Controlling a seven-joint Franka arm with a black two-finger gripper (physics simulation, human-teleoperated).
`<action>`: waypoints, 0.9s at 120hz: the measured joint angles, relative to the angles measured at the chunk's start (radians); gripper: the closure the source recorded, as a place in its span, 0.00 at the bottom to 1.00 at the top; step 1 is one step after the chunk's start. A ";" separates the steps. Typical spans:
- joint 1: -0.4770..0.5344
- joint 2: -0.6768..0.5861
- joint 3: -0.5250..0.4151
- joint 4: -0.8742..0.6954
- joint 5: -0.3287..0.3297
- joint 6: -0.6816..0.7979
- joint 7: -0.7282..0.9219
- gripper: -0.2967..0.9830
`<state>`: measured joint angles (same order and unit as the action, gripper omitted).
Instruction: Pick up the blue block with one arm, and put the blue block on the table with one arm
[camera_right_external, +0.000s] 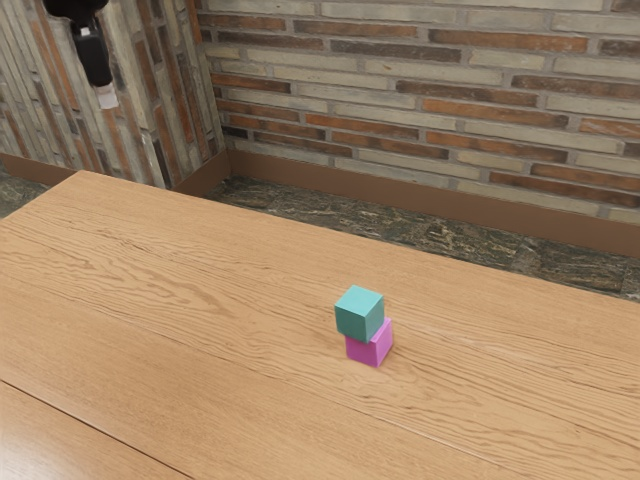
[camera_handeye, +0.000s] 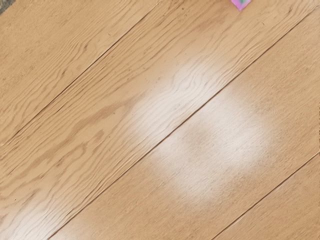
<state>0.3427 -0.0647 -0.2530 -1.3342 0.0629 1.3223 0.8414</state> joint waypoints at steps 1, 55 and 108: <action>0.005 -0.002 -0.008 0.010 0.000 -0.003 -0.010 0.23; -0.111 0.291 -0.196 -0.301 0.002 0.398 -0.755 0.24; -0.243 0.439 -0.202 -0.330 0.137 0.713 -1.391 0.24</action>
<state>0.0995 0.3745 -0.4554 -1.6639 0.1998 2.0357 -0.5491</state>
